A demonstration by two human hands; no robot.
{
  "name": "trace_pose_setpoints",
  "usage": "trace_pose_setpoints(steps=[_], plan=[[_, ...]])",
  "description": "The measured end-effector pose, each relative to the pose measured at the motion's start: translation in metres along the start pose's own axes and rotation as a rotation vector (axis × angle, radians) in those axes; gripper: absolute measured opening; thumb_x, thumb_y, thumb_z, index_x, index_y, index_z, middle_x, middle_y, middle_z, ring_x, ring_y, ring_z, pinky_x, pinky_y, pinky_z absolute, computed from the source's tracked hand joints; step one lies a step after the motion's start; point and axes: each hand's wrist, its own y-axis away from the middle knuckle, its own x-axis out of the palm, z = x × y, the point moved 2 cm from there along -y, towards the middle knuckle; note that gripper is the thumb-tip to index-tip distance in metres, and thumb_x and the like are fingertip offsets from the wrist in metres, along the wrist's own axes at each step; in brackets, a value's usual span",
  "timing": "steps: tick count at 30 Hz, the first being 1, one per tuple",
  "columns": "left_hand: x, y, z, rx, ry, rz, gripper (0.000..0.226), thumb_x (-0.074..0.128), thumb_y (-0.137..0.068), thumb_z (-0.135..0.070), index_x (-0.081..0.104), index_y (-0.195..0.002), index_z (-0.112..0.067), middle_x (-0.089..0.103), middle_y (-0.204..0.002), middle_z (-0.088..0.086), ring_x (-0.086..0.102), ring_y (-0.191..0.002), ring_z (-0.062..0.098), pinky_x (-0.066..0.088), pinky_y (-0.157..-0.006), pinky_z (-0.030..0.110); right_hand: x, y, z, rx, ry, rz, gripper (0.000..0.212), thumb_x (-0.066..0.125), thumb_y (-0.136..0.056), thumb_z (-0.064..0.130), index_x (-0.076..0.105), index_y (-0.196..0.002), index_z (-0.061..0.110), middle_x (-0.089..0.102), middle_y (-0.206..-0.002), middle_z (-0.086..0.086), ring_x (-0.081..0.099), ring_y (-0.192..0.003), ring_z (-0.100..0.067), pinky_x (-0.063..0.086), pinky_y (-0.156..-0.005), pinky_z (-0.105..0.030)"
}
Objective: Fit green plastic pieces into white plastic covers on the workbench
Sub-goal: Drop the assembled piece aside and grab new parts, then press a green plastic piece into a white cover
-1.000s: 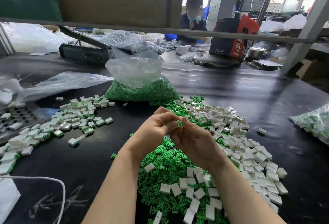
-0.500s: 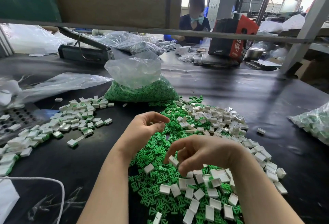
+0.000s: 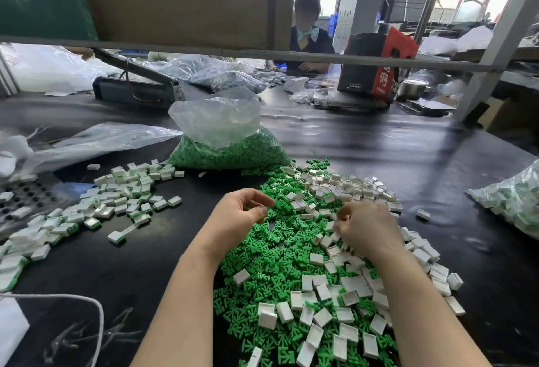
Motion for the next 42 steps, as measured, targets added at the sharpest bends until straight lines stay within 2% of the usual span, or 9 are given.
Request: trace_pose_setpoints(steps=[3,12,18,21,25,31,33,36,42], plan=[[0.003,-0.001,0.001,-0.009,-0.053,0.003,0.019,0.06,-0.094,-0.012,0.071,-0.09,-0.028,0.068,-0.089,0.008,0.06,-0.078,0.014,0.048,-0.07,0.024,0.004,0.0,0.0,0.015,0.107,0.005,0.025,0.054,-0.096,0.036,0.062,-0.116,0.024,0.059,-0.119,-0.002,0.045,-0.115,-0.023,0.042,-0.098,-0.038],[0.011,-0.003,0.001,-0.007,-0.089,0.019,0.02,0.059,-0.094,-0.01,0.07,-0.09,-0.026,0.064,-0.082,0.003,0.055,-0.073,0.018,0.045,-0.067,0.031,0.007,-0.001,0.001,-0.028,0.049,-0.057,0.014,0.053,-0.098,0.023,0.063,-0.105,0.017,0.065,-0.106,-0.002,0.052,-0.099,-0.019,0.042,-0.087,-0.032],[0.02,-0.005,-0.002,0.015,-0.097,0.009,0.019,0.062,-0.092,-0.013,0.069,-0.093,-0.031,0.061,-0.081,-0.004,0.051,-0.058,0.004,0.043,-0.055,0.018,-0.002,-0.004,0.008,-0.049,-0.646,-0.143,0.004,0.074,-0.085,0.022,0.074,-0.087,0.019,0.071,-0.082,0.007,0.066,-0.08,-0.012,0.049,-0.07,-0.019],[0.023,-0.004,-0.004,0.03,-0.064,0.025,0.023,0.067,-0.089,-0.013,0.069,-0.099,-0.034,0.061,-0.084,-0.005,0.058,-0.068,0.008,0.05,-0.061,0.021,-0.003,0.002,0.021,-0.051,-1.037,0.001,0.004,0.077,-0.08,0.015,0.074,-0.082,0.016,0.074,-0.077,0.001,0.068,-0.074,-0.009,0.046,-0.06,-0.011],[0.026,-0.003,-0.009,0.046,0.005,0.028,0.027,0.075,-0.084,-0.012,0.07,-0.101,-0.032,0.068,-0.079,-0.008,0.066,-0.071,0.006,0.055,-0.069,0.025,0.003,0.008,0.04,-0.072,-1.173,0.178,0.009,0.078,-0.078,0.01,0.072,-0.084,0.009,0.073,-0.077,-0.003,0.067,-0.066,-0.004,0.048,-0.058,-0.012],[0.022,-0.002,-0.007,0.041,0.149,-0.045,0.02,0.073,-0.082,-0.002,0.074,-0.087,-0.021,0.072,-0.069,-0.001,0.065,-0.062,0.005,0.051,-0.061,0.018,0.006,0.011,0.048,-0.154,-1.081,0.185,0.003,0.07,-0.087,0.012,0.069,-0.089,0.012,0.072,-0.076,0.0,0.064,-0.069,-0.009,0.049,-0.063,-0.02],[0.019,-0.002,-0.005,0.042,0.131,-0.07,0.021,0.073,-0.082,-0.003,0.074,-0.09,-0.023,0.072,-0.071,-0.001,0.064,-0.063,0.006,0.051,-0.062,0.017,0.006,0.011,0.046,-0.218,-0.823,0.186,0.006,0.068,-0.089,0.015,0.07,-0.088,0.021,0.072,-0.081,0.002,0.067,-0.077,-0.017,0.056,-0.069,-0.028],[0.018,-0.003,-0.004,0.038,0.141,-0.076,0.021,0.073,-0.082,-0.004,0.075,-0.092,-0.023,0.073,-0.076,0.001,0.064,-0.066,0.006,0.052,-0.063,0.017,0.01,0.014,0.048,-0.321,-0.365,0.259,0.014,0.073,-0.086,0.025,0.073,-0.098,0.032,0.061,-0.086,0.018,0.059,-0.078,-0.003,0.048,-0.068,-0.017],[0.015,-0.004,-0.001,-0.011,0.137,-0.102,0.02,0.071,-0.084,-0.003,0.075,-0.085,-0.022,0.072,-0.07,-0.001,0.061,-0.067,0.01,0.051,-0.065,0.025,0.011,0.015,0.056,-0.371,-0.163,0.206,0.012,0.073,-0.085,0.028,0.073,-0.096,0.032,0.057,-0.089,0.016,0.054,-0.085,-0.005,0.043,-0.08,-0.024]])
